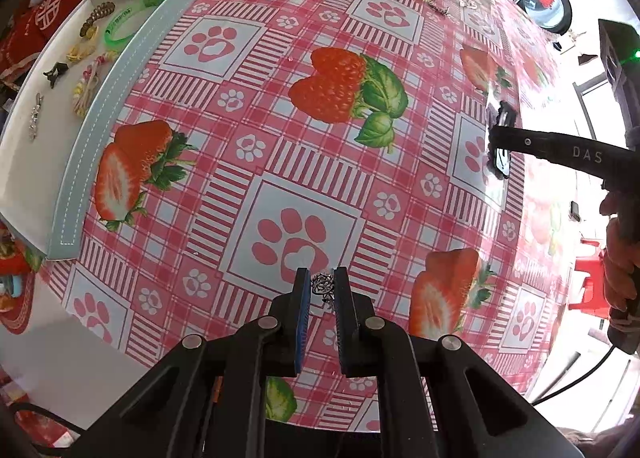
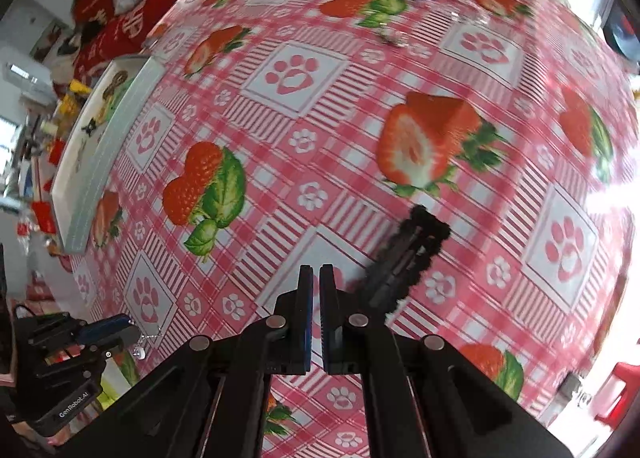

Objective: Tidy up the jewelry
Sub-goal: 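Grasp the black snap hair clip with the right gripper while the left grasps a small silver charm, then carry the black snap clip and silver charm over the white tray with both grippers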

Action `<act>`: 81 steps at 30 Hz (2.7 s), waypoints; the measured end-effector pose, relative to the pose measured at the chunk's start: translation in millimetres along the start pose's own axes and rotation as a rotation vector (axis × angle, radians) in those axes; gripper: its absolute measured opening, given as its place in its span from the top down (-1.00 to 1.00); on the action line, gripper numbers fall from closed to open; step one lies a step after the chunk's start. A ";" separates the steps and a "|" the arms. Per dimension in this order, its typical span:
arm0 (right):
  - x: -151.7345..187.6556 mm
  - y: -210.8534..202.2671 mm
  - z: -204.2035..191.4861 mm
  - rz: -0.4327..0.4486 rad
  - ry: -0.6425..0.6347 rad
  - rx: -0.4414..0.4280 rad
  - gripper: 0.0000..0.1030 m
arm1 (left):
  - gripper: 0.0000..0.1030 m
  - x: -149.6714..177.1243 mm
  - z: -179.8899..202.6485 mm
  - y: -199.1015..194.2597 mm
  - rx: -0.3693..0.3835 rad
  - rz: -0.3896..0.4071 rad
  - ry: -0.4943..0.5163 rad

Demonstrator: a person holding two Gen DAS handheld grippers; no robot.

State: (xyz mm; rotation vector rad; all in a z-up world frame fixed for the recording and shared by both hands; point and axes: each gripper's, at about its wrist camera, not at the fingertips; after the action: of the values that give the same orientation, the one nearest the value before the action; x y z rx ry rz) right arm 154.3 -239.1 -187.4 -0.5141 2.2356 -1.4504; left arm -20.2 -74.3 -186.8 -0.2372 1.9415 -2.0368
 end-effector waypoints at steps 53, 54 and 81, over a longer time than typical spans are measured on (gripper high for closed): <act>-13.5 -38.1 -53.4 0.154 0.217 -0.040 0.36 | 0.65 -48.3 -42.1 -70.7 -0.019 0.170 0.034; -15.1 -38.3 -58.4 0.156 0.215 -0.042 0.36 | 0.65 -49.9 -47.1 -72.5 -0.016 0.174 0.041; -87.9 22.3 -266.0 0.111 0.085 -0.098 0.36 | 0.65 -84.8 -248.8 -76.3 -0.046 0.167 -0.029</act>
State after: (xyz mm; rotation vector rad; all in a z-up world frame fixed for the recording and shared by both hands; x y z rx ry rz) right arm 84.2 17.9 -97.9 -0.3588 2.3711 -1.3354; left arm -32.3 190.5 -118.8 -0.1100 1.9230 -1.8740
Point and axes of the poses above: each gripper's, at about its wrist camera, not at the fingertips, and y roughly the way its jaws point, z to its right, x to its underside, and after that the axes turned 6 degrees about -x, right-handed
